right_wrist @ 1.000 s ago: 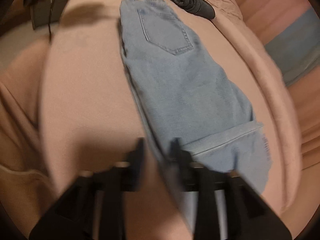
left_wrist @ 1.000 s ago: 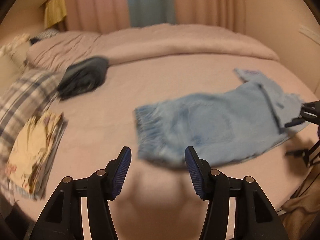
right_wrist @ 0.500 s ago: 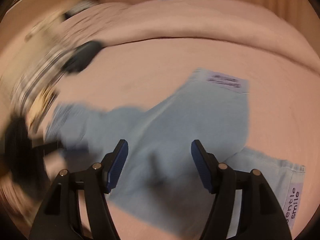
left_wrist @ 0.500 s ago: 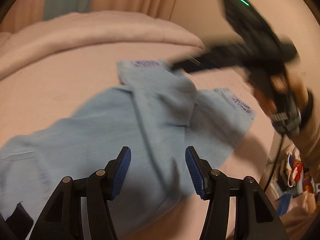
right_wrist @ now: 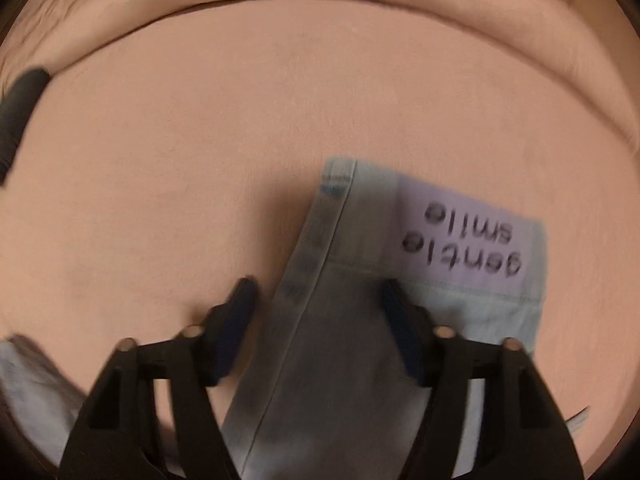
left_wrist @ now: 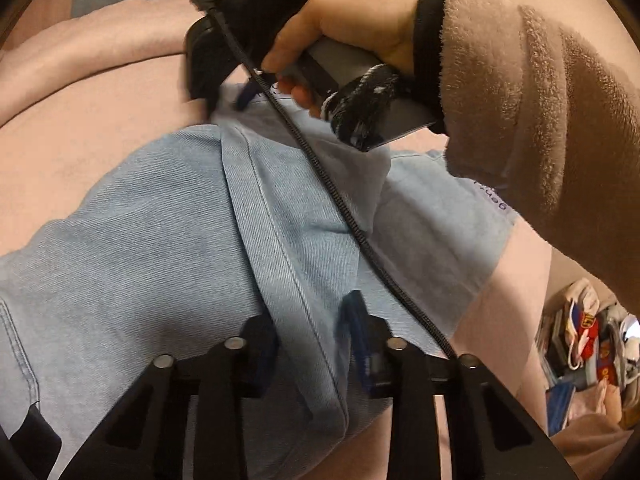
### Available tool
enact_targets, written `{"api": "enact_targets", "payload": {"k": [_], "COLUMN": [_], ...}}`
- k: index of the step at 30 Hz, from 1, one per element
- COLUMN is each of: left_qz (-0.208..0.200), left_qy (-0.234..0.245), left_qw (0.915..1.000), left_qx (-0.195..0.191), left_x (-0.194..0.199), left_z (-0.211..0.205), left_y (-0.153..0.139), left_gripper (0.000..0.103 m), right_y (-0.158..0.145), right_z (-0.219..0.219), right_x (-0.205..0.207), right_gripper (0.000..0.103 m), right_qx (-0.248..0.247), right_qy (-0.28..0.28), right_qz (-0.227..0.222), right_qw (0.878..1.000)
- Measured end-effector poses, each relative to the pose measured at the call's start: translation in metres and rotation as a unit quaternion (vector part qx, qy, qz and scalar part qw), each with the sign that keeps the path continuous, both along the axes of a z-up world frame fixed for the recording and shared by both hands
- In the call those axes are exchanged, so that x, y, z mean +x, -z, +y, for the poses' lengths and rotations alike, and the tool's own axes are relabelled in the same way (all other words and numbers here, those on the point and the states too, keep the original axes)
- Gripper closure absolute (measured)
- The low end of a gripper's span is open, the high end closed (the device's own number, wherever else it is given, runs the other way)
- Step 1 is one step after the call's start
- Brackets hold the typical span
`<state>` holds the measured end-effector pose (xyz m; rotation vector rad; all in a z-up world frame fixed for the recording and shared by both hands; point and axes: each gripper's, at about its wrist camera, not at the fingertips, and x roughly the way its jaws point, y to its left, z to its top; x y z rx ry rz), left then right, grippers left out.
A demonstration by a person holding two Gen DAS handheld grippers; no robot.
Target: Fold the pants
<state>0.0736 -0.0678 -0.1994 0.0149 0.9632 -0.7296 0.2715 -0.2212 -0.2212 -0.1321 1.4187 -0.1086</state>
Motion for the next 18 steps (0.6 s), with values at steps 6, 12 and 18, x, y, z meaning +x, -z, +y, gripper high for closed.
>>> {"api": "enact_targets", "payload": {"k": [6,12,18], "left_qz": [-0.019,-0.1,-0.118], "left_qy": [-0.007,0.031,0.067], "left_qw": [0.9997,0.993,0.9858], "left_qx": [0.01,0.055,0.099], "left_x": [-0.008,-0.039,-0.051], "left_z": [-0.008,-0.038,-0.062], "left_y": [-0.01,-0.027,-0.018], "left_gripper": [0.097,0.097,0.097], "right_y": [-0.04,-0.157,-0.172], "right_z": [-0.036,-0.108,-0.188], "right_x": [-0.024,-0.127,-0.262], "right_gripper": [0.092,0.092,0.091], "right_qx": [0.079,0.229,0.242], "right_qy": [0.047,0.106,0.199], "right_qz": [-0.065,-0.222,-0.284], "right_qw": [0.994,0.942,0.906]}}
